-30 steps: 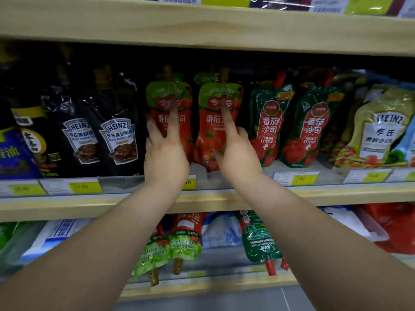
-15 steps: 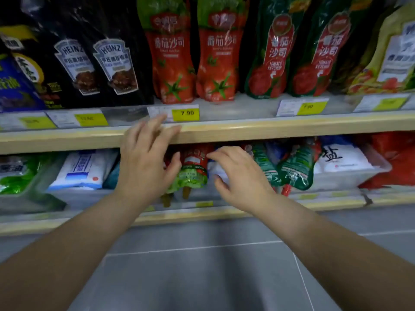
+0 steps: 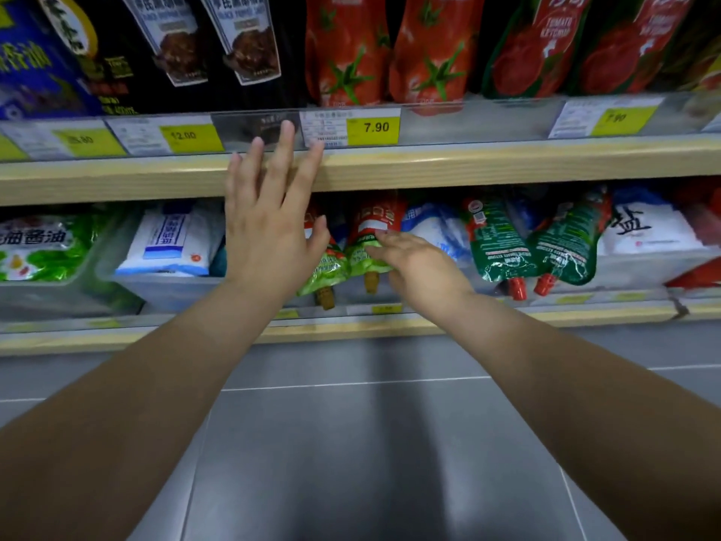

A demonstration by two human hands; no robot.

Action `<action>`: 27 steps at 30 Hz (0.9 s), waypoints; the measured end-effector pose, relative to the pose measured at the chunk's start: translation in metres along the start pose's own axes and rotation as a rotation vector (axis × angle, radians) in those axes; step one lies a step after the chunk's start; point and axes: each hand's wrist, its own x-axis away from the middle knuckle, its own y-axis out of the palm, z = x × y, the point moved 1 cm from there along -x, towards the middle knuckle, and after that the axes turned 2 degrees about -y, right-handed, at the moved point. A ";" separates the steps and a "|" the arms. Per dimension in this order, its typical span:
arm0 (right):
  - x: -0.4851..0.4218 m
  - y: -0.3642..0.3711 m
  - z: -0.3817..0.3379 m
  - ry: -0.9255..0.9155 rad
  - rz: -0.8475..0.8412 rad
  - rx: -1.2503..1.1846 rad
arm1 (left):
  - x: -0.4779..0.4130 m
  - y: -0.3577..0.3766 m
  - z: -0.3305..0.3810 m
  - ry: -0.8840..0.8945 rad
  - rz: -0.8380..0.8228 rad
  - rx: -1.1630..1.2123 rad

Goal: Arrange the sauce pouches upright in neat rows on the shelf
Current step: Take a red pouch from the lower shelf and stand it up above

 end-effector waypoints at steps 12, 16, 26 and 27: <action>0.019 -0.093 -0.030 0.038 0.552 -0.144 | -0.002 -0.021 0.015 0.025 -0.034 0.248; 0.007 -0.127 -0.034 0.160 0.576 -0.357 | -0.009 -0.037 0.035 -0.020 -0.135 0.590; -0.012 -0.196 -0.036 0.177 0.728 -0.769 | -0.033 -0.048 0.060 -0.283 -0.199 1.103; -0.012 -0.198 -0.036 0.164 0.748 -0.779 | -0.038 -0.048 0.061 -0.297 -0.189 1.163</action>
